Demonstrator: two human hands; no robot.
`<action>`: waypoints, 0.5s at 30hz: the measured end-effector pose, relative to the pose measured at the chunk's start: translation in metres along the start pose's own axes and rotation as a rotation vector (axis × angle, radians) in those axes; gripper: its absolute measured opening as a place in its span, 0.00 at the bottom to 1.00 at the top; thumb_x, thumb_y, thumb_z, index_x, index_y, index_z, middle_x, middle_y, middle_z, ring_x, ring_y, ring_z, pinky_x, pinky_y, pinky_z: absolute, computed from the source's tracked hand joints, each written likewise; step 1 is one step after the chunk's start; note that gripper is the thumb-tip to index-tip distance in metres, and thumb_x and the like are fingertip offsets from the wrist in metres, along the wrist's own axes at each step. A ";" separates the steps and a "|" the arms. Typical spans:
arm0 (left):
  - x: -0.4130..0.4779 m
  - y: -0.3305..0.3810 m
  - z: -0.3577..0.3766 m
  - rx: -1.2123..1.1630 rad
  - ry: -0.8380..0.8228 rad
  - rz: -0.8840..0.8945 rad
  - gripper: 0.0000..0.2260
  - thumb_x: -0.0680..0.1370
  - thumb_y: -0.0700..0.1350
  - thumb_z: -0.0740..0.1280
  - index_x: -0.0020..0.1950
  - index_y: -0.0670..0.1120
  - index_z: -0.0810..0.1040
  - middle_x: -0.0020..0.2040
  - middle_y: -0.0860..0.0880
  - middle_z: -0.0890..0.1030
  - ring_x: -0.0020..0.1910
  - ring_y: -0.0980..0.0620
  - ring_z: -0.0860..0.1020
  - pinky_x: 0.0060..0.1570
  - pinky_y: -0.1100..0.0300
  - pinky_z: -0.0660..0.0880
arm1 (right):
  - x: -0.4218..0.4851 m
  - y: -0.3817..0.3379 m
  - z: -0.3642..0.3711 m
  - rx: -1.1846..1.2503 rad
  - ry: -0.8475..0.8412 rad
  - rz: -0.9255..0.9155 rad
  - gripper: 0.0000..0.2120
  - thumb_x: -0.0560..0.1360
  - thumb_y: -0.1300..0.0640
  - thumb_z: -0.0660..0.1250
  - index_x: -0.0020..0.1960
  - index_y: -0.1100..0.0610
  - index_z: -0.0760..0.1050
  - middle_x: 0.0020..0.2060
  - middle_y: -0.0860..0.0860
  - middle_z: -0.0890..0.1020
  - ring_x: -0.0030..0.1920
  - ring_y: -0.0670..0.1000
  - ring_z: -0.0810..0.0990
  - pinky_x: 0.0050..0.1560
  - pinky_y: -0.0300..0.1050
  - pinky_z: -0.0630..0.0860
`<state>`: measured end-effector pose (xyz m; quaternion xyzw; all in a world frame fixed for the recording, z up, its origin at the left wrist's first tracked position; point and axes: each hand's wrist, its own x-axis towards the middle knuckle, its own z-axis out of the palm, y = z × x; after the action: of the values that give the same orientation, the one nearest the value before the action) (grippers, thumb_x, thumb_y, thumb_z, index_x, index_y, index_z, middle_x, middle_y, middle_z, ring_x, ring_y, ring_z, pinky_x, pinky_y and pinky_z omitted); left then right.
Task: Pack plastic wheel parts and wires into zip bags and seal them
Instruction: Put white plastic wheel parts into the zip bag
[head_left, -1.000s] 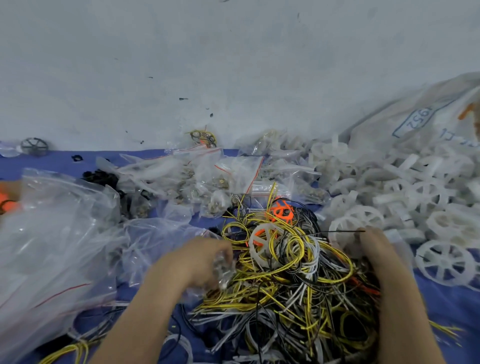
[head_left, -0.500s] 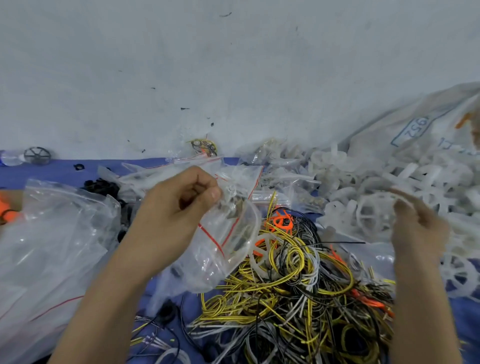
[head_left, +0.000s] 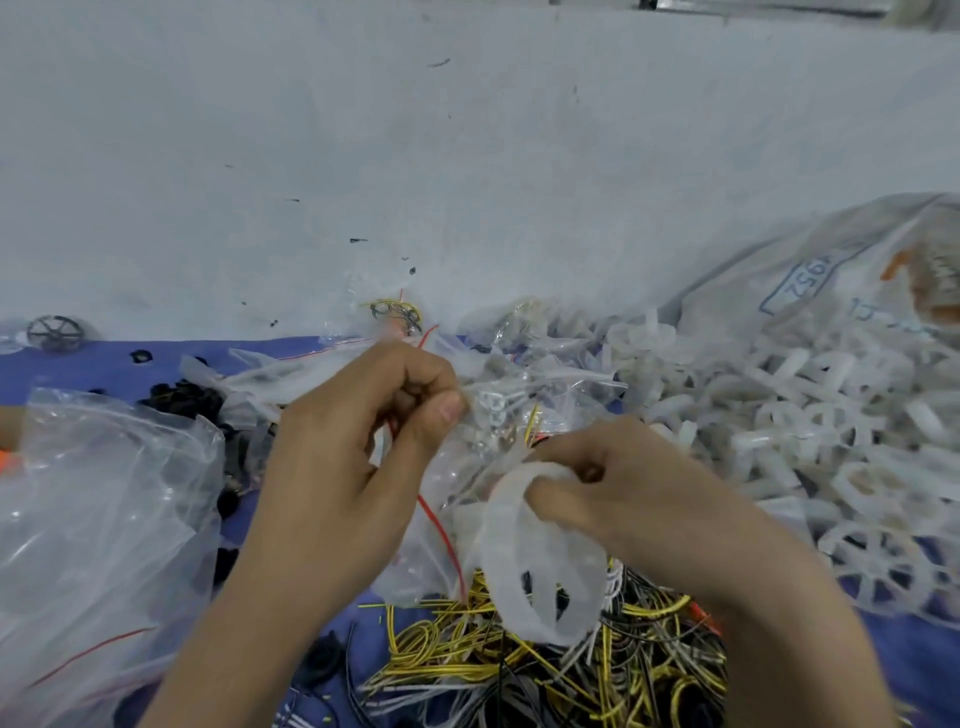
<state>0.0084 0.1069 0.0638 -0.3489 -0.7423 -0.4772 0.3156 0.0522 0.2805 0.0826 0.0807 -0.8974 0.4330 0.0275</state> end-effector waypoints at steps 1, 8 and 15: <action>0.000 0.001 0.000 -0.009 -0.005 0.008 0.02 0.77 0.51 0.61 0.44 0.55 0.72 0.37 0.55 0.75 0.34 0.58 0.71 0.34 0.73 0.65 | 0.003 0.001 0.003 0.011 0.004 0.011 0.13 0.66 0.47 0.64 0.27 0.52 0.75 0.20 0.47 0.67 0.22 0.43 0.63 0.27 0.34 0.60; 0.002 -0.002 -0.003 0.204 -0.092 0.048 0.01 0.75 0.50 0.62 0.44 0.55 0.71 0.34 0.55 0.73 0.34 0.64 0.71 0.35 0.77 0.65 | 0.015 0.005 0.005 0.083 0.103 0.023 0.15 0.74 0.59 0.63 0.29 0.55 0.68 0.17 0.44 0.63 0.21 0.44 0.59 0.25 0.35 0.59; 0.002 -0.016 -0.014 0.453 -0.250 -0.093 0.04 0.73 0.42 0.70 0.38 0.49 0.83 0.31 0.54 0.74 0.39 0.64 0.73 0.39 0.78 0.65 | 0.008 0.011 -0.005 0.049 0.216 -0.017 0.13 0.73 0.57 0.64 0.30 0.57 0.74 0.20 0.45 0.69 0.22 0.43 0.65 0.24 0.31 0.62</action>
<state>-0.0037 0.0893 0.0624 -0.2912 -0.8787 -0.2659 0.2690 0.0424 0.2902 0.0786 0.0419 -0.8777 0.4606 0.1255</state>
